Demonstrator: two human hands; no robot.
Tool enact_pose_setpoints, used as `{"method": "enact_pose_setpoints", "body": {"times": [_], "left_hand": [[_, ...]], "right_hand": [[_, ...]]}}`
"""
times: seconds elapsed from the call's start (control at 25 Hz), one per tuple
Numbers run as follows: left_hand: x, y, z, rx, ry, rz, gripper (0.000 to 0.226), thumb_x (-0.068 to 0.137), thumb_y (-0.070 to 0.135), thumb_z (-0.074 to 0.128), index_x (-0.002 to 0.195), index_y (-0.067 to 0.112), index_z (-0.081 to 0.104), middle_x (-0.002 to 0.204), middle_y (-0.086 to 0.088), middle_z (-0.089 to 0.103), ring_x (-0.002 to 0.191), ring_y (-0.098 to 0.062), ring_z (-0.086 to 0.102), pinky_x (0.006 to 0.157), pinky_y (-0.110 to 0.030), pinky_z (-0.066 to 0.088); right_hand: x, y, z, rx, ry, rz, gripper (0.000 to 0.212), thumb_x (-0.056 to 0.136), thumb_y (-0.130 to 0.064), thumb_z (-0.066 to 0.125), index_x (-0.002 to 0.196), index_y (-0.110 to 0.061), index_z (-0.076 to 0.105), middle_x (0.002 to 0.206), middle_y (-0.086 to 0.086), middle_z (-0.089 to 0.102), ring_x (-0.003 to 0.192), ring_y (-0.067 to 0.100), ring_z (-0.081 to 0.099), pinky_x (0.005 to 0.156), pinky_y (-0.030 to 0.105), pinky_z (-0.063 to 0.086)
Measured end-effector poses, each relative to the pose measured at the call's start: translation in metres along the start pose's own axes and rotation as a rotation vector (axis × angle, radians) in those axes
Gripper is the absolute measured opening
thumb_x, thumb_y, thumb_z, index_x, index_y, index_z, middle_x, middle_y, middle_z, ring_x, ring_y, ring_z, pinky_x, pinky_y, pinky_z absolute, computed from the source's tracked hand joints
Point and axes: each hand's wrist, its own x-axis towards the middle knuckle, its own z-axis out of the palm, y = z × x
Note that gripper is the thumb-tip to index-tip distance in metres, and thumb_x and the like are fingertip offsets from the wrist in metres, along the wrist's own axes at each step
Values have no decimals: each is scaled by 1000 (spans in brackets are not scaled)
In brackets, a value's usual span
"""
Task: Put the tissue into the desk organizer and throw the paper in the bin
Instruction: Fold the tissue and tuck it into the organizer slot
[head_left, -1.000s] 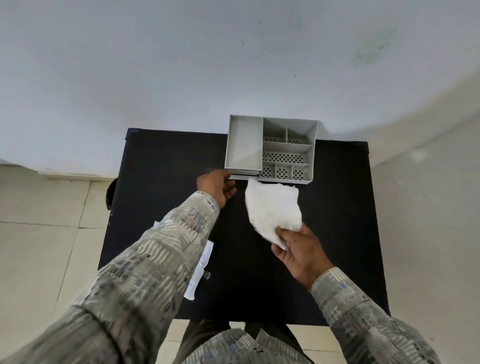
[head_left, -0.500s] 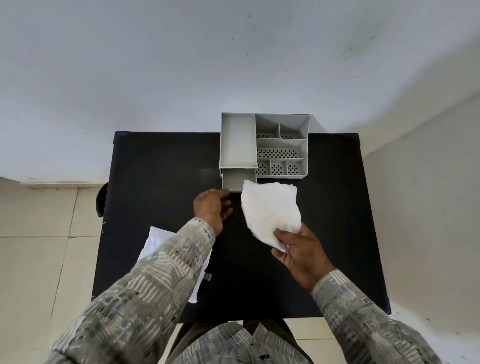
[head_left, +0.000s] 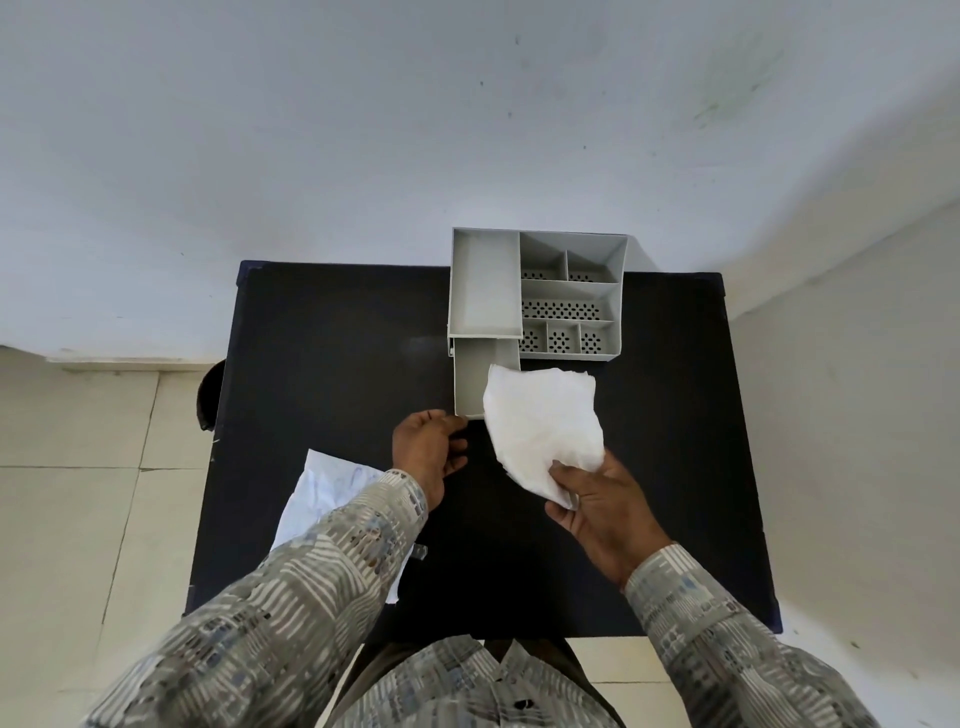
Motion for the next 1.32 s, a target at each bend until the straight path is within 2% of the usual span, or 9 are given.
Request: {"method": "enact_pose_setpoints", "body": {"times": [0.32,0.48,0.68,0.92,1.04,1.16,1.24,1.32], "left_hand": [[0,-5,-5,-25,2,13,21,86,4,77,101,14,66,94,-11,74,75,-23,68,73,-42,60],[-4,-8,-3,-36,19,23,19,87,3,76,98,15,65,91,-11,73,72,-23,67,70,-40,59],[-7,-11,-6,-80,48,23,16,88,3,73,96,15,66,92,-11,73,72,-22,66,68,-39,58],[-8,-10,-9,-118,46,1,17,89,4,72,101,14,66,102,-16,76,76,-23,67,68,-38,58],[-13,-9,-11,-45,38,-5,23,92,17,71,112,7,72,118,-20,78,78,-24,68,67,-37,59],[-35,0,-18,-87,97,-68,47,95,53,65,119,12,68,109,-12,68,78,-26,63,70,-42,58],[-57,11,-24,-56,-53,-58,56,96,64,61,115,12,68,99,-9,65,74,-27,63,72,-47,59],[-76,17,-25,139,-225,46,46,95,50,72,117,9,70,98,-11,73,74,-26,70,73,-48,63]], "right_hand": [[-5,4,3,-9,-2,5,43,98,0,66,135,-21,63,135,10,70,111,29,69,61,30,60],[-7,5,-1,-6,-13,7,42,98,0,66,133,-22,64,133,9,71,112,29,69,63,30,60],[-7,4,3,83,-38,52,43,98,3,65,135,-18,64,128,10,71,97,24,70,55,27,57],[-5,2,11,46,-44,48,43,98,1,66,136,-19,64,131,11,71,101,25,69,55,26,58],[-5,-1,13,14,-43,38,43,98,-1,67,136,-20,64,134,10,70,106,26,69,56,26,58],[-2,-6,17,-7,-52,17,42,98,-2,67,136,-21,64,131,9,72,105,26,70,56,26,59],[2,-9,22,-51,-75,-8,44,98,-3,67,137,-23,62,132,8,72,108,27,70,58,28,59],[4,-9,29,-141,-112,-39,46,99,-4,67,139,-25,60,132,6,73,113,29,71,64,32,61]]}}
